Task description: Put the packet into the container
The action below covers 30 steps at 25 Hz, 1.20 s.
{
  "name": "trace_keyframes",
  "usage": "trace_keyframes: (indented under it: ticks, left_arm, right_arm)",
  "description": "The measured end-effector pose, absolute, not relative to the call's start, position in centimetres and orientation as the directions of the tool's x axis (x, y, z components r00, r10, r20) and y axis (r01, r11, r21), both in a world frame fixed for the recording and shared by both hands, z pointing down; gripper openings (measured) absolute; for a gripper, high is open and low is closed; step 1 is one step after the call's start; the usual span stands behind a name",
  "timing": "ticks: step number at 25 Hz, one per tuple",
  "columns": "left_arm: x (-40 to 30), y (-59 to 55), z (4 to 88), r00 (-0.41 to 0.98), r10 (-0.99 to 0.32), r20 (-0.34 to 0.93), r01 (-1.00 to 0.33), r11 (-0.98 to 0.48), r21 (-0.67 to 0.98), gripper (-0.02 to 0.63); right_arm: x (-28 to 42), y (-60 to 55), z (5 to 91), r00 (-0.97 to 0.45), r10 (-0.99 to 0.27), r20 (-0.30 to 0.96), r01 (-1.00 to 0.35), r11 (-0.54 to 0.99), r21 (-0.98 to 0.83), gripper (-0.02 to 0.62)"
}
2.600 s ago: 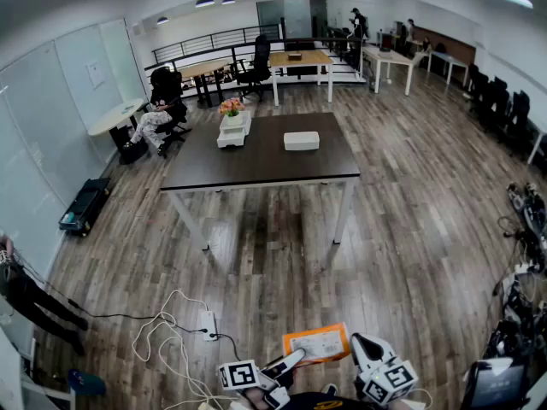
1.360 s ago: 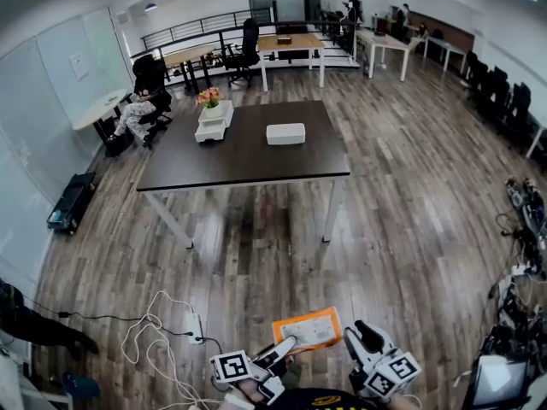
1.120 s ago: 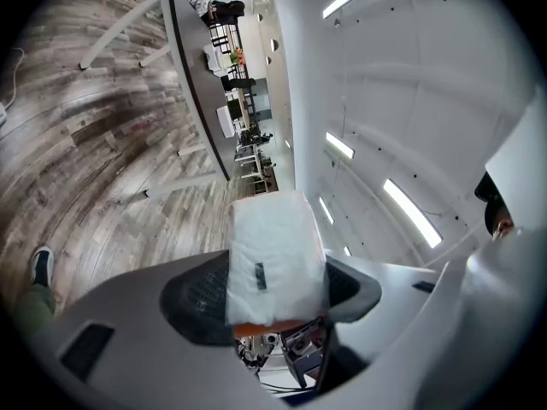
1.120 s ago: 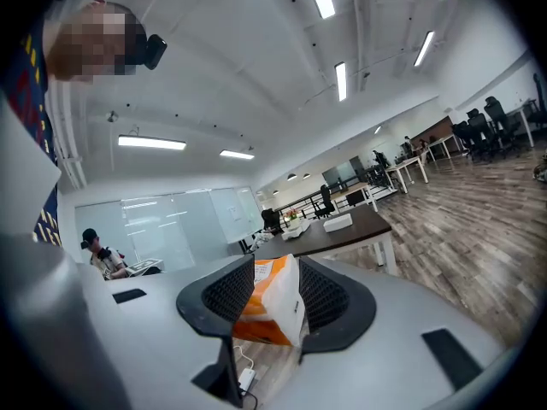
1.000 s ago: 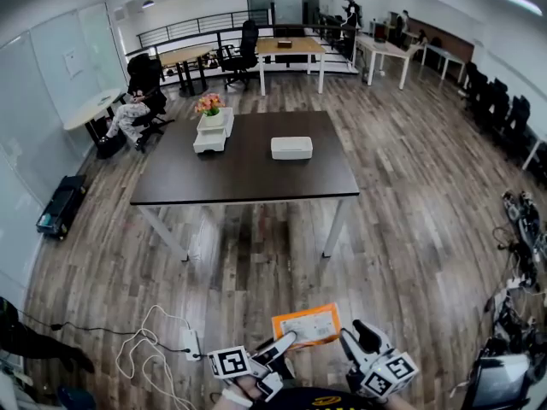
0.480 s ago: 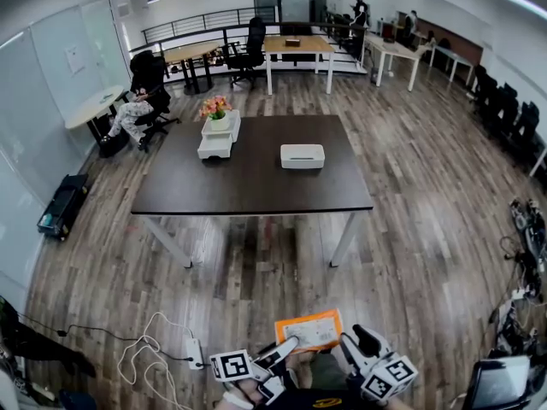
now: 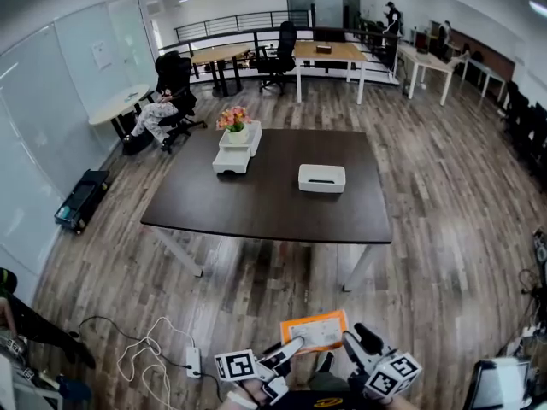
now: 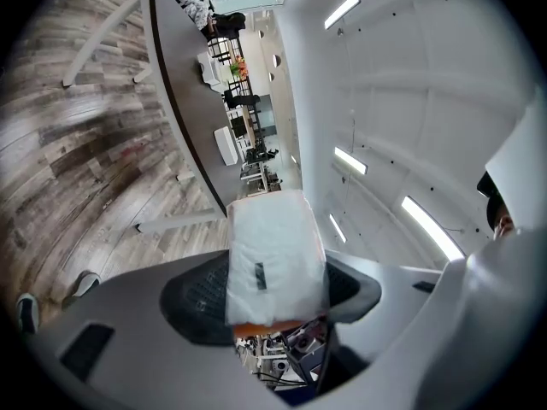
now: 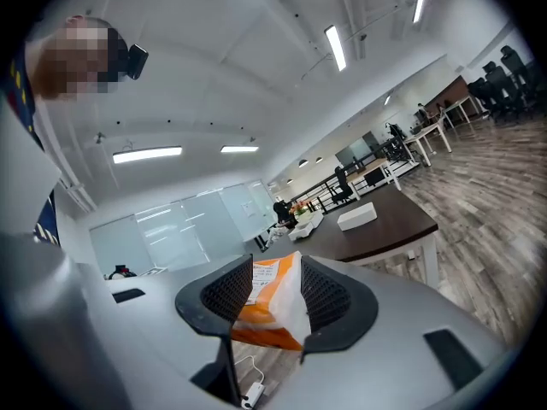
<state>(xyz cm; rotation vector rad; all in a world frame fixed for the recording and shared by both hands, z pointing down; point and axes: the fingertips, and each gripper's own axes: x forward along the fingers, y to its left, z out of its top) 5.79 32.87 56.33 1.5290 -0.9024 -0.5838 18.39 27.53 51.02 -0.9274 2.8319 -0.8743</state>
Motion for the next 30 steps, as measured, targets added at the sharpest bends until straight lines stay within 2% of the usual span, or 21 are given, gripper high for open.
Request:
trace_keyframes:
  ticks: [11,16,20,25,30]
  left_arm:
    - [8.8,21.8,54.7,0.531,-0.841,0.101,-0.229,-0.028,0.973,0.258]
    - [8.8,19.3,54.7,0.519,-0.844,0.136,-0.200,0.035,0.979,0.258]
    - [7.9,16.2,54.7,0.541,-0.833,0.118,-0.252,-0.027,0.967,0.258]
    - [7.0,11.7,55.8,0.572,-0.814,0.100,-0.166,0.005,0.986,0.258]
    - [3.7,5.5,55.9,0.631,-0.768,0.110,-0.273,-0.086,0.958,0.258]
  right_arm:
    - [19.2,15.3,51.5,-0.865,-0.473,0.167,-0.483,0.693,-0.535,0.183]
    - [18.6,12.2,51.8,-0.891,-0.425,0.160,-0.431,0.680,-0.593,0.183]
    - [17.7,9.4,53.7,-0.879,-0.410,0.243,-0.472,0.680,-0.561,0.181]
    - [16.5,5.1,55.8,-0.858,-0.417,0.301,-0.513,0.644,-0.567,0.179]
    - [14.0,-0.1,55.2,-0.843,-0.451,0.293,-0.533,0.623,-0.572,0.178]
